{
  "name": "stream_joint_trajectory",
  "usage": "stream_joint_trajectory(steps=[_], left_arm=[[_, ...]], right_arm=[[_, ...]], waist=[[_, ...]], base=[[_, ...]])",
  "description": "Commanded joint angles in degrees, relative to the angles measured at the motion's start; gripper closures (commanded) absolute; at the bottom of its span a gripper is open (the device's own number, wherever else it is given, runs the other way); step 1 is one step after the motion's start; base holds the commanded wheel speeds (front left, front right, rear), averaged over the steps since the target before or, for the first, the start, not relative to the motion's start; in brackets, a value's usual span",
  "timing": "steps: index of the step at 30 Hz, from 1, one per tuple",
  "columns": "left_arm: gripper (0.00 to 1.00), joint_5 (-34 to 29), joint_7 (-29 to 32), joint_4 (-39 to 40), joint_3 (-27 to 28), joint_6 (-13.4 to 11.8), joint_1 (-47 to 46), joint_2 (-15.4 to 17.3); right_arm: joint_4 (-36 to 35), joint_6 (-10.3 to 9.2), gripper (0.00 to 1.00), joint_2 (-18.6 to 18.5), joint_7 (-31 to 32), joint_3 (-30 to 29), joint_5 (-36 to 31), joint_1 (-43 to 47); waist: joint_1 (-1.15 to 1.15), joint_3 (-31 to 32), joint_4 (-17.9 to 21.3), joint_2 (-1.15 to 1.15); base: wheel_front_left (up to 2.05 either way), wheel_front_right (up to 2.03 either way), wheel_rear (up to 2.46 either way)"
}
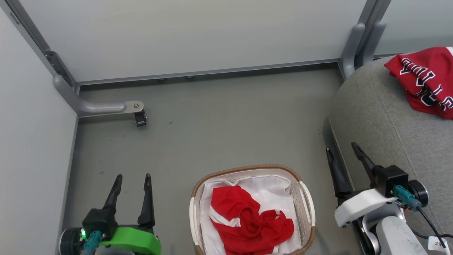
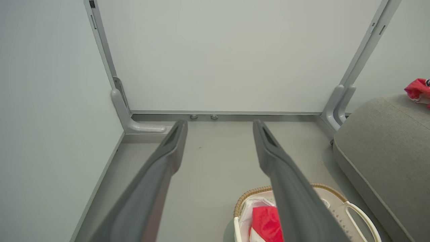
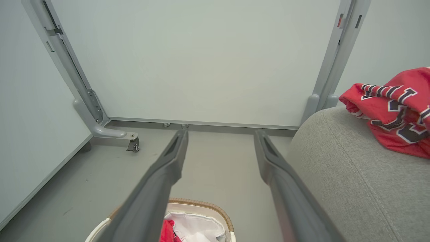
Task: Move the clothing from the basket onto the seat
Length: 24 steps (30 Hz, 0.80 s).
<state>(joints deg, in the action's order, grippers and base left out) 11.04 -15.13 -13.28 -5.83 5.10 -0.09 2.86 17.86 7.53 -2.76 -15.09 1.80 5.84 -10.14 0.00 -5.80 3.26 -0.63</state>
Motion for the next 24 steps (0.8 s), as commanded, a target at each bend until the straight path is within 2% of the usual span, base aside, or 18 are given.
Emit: stream_joint_trajectory(steps=[1,9,15,24], left_arm=[[0.0,-1.0,0.0,-0.5,-0.6,0.5,-1.9,0.1],[0.0,-6.5,0.0,-6.5,-8.3,2.0,-11.7,0.9],[0.0,-8.1,0.2,-16.7,-16.6,2.4,-21.3,1.2],[0.0,-6.5,2.1,-32.1,-29.9,2.4,-34.6,1.7]], right_arm=[[-0.4,-0.08,0.0,-0.2,-0.1,-0.5,-0.5,-0.7],[-3.0,-0.08,0.0,-0.2,-0.1,-4.0,-2.6,-4.2],[-6.0,-0.08,0.0,-0.2,-0.1,-5.4,-3.3,-8.1],[-11.5,-0.08,0.0,-0.2,-0.1,-5.2,-1.1,-13.4]], waist=[[0.0,-1.4,0.3,0.63],[0.0,-8.0,1.7,0.63],[0.0,-14.9,4.6,0.63],[0.0,-27.9,10.6,0.63]], base=[[0.0,0.0,0.0],[0.0,0.0,0.0],[0.0,0.0,0.0],[0.0,0.0,0.0]])
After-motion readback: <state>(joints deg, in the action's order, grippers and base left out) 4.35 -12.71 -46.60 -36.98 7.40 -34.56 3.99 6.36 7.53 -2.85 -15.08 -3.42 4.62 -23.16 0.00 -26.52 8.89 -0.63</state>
